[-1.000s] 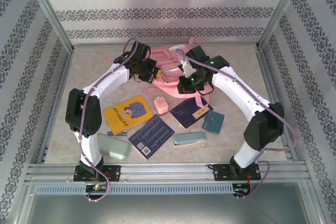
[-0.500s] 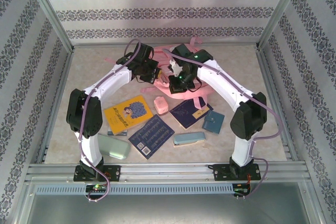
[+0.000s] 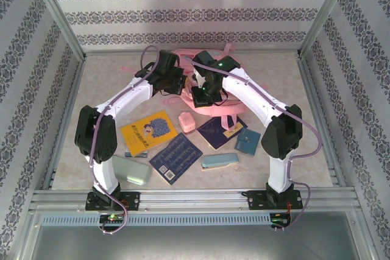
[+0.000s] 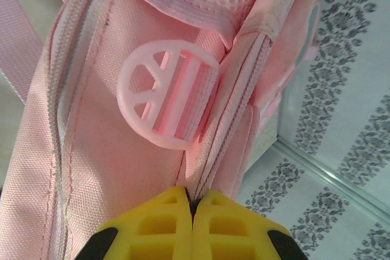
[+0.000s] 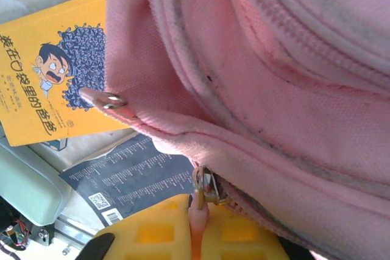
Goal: Pack the student bag
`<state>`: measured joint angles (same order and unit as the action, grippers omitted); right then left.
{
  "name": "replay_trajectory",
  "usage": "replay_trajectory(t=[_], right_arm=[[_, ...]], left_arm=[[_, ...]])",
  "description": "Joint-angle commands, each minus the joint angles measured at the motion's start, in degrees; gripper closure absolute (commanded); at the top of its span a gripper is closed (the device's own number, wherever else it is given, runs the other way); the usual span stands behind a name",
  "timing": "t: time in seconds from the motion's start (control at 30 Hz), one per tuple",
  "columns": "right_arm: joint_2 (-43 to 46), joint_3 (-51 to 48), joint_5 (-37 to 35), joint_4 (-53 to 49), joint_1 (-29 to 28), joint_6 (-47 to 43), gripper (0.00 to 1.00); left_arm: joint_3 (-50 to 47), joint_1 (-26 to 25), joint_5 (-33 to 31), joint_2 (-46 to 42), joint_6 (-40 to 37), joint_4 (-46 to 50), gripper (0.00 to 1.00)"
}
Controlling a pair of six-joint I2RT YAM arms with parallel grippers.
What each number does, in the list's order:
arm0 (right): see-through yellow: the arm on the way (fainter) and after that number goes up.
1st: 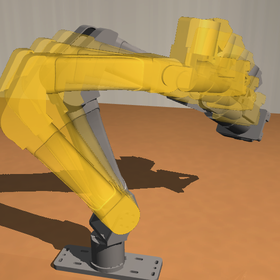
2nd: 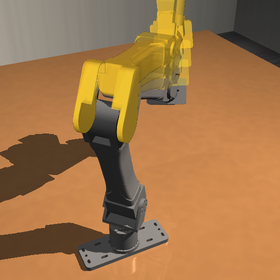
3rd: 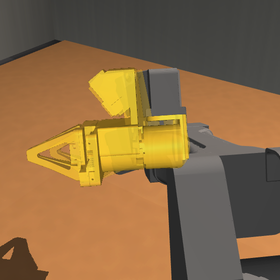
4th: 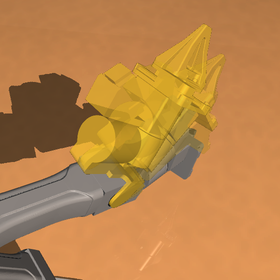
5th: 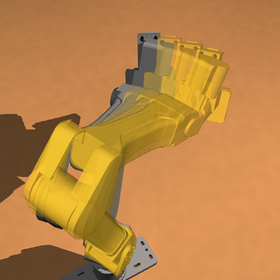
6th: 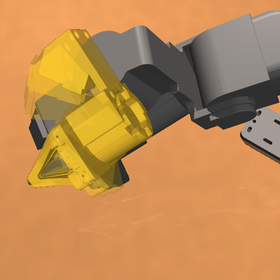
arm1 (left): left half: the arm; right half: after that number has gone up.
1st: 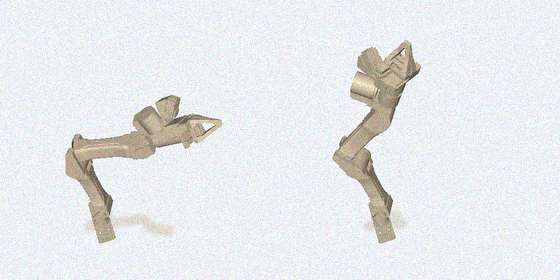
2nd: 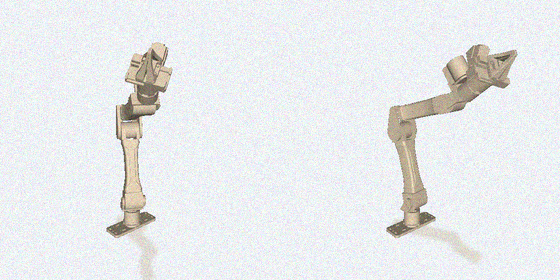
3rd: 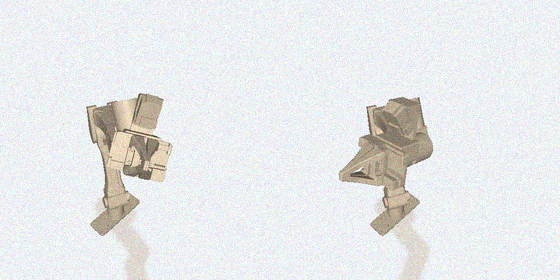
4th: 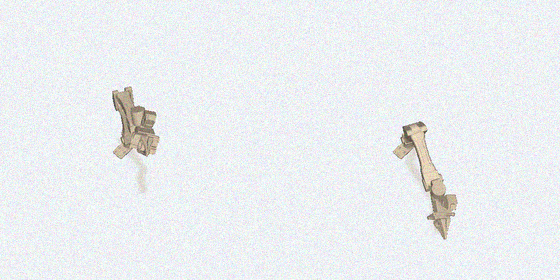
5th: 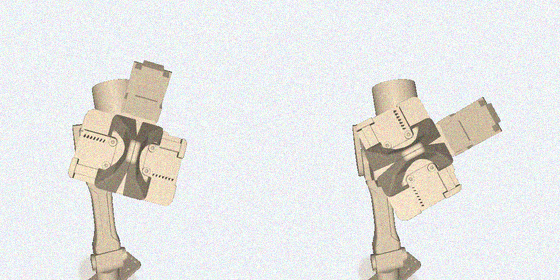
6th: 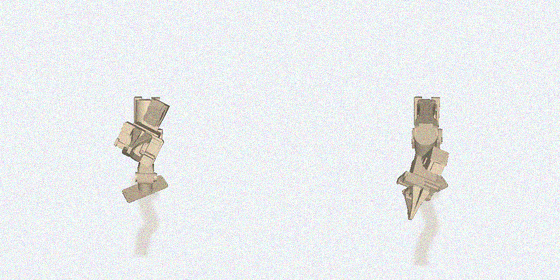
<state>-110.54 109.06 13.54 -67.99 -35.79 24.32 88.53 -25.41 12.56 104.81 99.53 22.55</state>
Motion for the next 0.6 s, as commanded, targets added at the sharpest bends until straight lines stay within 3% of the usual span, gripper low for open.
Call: replay_trajectory(t=[0.0,0.13,0.4,0.47,0.57], right_arm=[[0.2,2.8,0.8,6.7,-0.2,-2.1,0.97],[3.1,-0.1,1.8,6.5,2.4,-5.6,1.0],[7.2,-4.6,-0.4,5.4,4.6,-12.5,1.0],[8.0,-6.0,0.8,6.7,5.2,-12.1,0.92],[9.9,-8.6,6.9,11.1,6.3,-9.9,0.88]], left_arm=[[-2.1,-3.5,-0.2,-7.7,3.7,-4.6,1.0],[-5.4,-3.3,-5.6,-12.3,4.7,-3.2,1.0],[-7.1,-3.3,-10.6,-15.4,6.3,-1.7,1.0],[-7.1,-3.3,-11.1,-15.3,6.5,-1.6,1.0],[-7.5,-3.3,-11.4,-15.2,6.9,-1.3,1.0]])
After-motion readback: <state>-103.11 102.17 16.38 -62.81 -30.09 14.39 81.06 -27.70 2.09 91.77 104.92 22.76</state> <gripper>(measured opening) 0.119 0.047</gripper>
